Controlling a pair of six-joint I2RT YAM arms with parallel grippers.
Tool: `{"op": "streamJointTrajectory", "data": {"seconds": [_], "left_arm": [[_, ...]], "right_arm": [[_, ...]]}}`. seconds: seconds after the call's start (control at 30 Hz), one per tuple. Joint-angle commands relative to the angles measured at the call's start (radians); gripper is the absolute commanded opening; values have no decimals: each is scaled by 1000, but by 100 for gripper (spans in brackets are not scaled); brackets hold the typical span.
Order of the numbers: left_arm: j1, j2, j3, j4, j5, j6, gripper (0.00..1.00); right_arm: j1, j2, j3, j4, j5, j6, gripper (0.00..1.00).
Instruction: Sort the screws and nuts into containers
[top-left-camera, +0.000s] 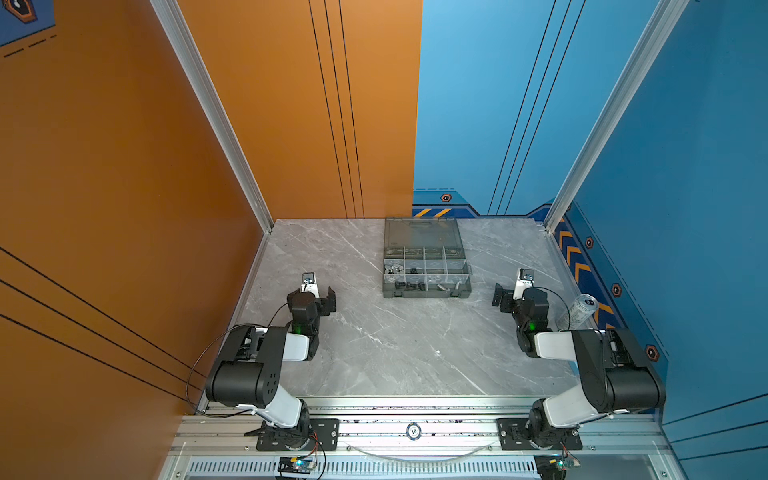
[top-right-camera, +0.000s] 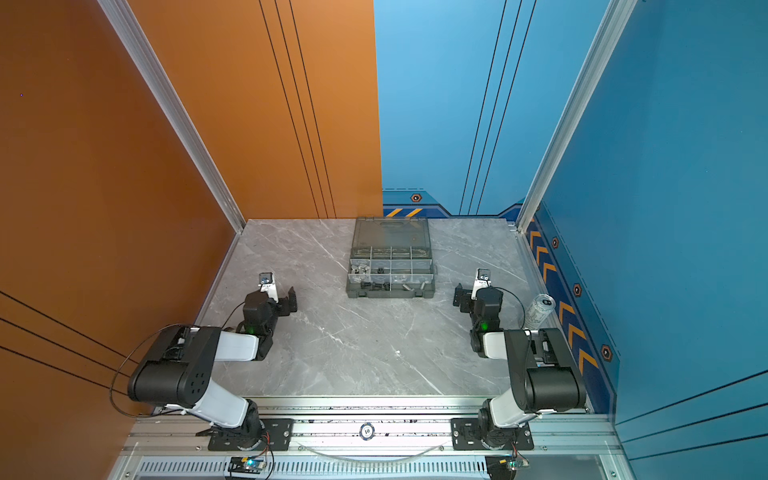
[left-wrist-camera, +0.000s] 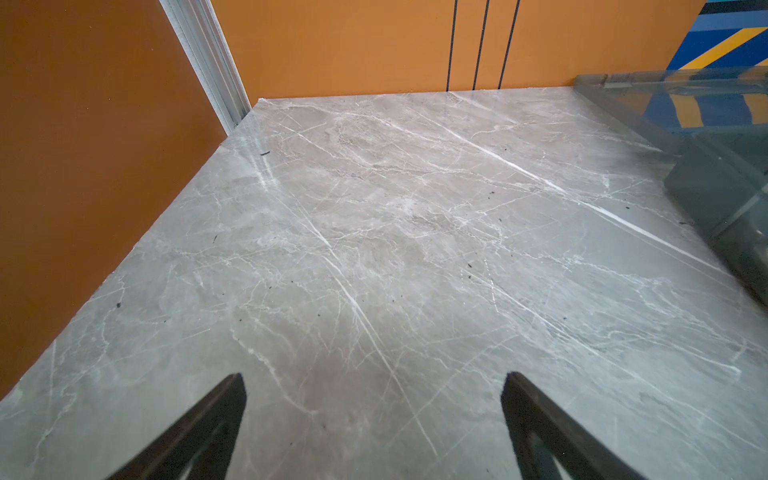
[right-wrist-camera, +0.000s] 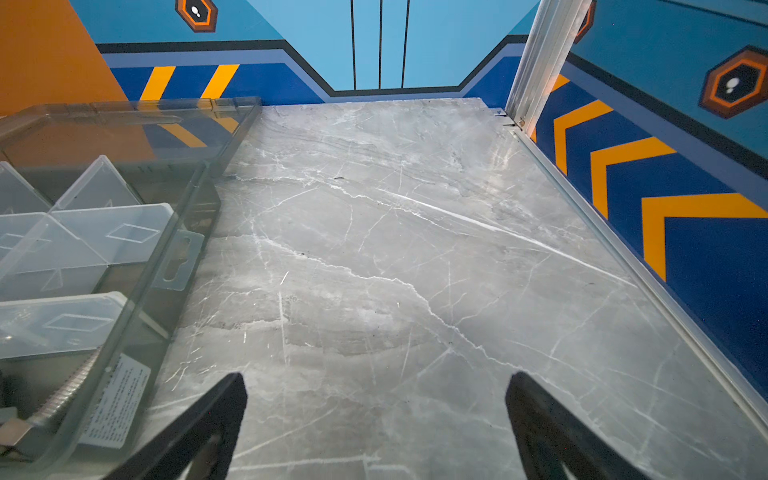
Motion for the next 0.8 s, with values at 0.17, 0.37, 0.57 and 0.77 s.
{"op": "streamJointTrajectory", "data": {"seconds": [0.17,0.37,0.57,0.77], "left_arm": [[-2,2,18,-4,-13,14,98],[7,3,25,-15,6,8,98],[10,0,25,-16,12,7,98],[9,0,24,-17,10,6,98]], "right_arm": [[-3,3,1,6,1,1,100],[-3,3,1,6,1,2,100],[-3,3,-1,7,1,2,100],[-3,3,0,6,2,2,100]]}}
